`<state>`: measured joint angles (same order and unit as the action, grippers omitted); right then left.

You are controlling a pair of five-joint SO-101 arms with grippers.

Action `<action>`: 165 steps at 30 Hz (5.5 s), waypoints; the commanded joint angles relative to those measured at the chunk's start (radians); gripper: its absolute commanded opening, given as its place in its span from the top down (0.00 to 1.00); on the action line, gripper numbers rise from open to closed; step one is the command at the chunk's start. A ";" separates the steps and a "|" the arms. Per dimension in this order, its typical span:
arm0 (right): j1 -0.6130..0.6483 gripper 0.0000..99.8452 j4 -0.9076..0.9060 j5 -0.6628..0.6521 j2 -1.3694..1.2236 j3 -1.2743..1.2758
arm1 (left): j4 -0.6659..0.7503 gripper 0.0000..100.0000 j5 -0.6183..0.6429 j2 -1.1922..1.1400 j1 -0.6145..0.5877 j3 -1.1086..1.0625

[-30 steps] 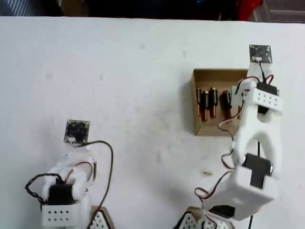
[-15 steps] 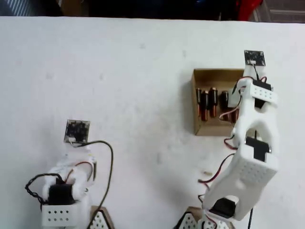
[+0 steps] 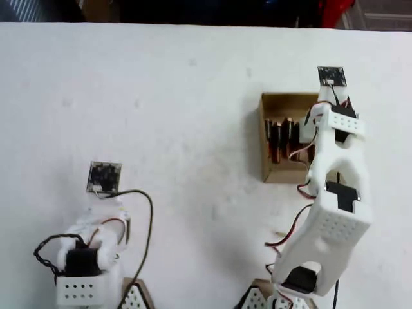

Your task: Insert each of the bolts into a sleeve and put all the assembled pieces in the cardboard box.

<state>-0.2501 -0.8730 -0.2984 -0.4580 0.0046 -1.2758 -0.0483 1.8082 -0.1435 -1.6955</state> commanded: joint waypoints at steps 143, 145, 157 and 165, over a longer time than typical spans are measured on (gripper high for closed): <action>0.263 0.98 -0.392 0.299 2.256 1.685 | -0.009 0.98 -0.002 0.010 0.001 0.003; 0.263 0.98 -0.392 0.299 2.256 1.685 | -0.009 0.98 -0.002 0.010 0.001 0.003; 0.263 0.98 -0.392 0.299 2.256 1.685 | -0.009 0.98 -0.003 0.010 -0.001 0.003; 0.263 0.98 -0.392 0.299 2.256 1.685 | -0.009 0.98 -0.003 0.010 -0.001 0.003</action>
<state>0.0230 -1.2597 0.0161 1.7944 1.6817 -1.2758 -0.0483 1.8082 -0.1435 -1.6955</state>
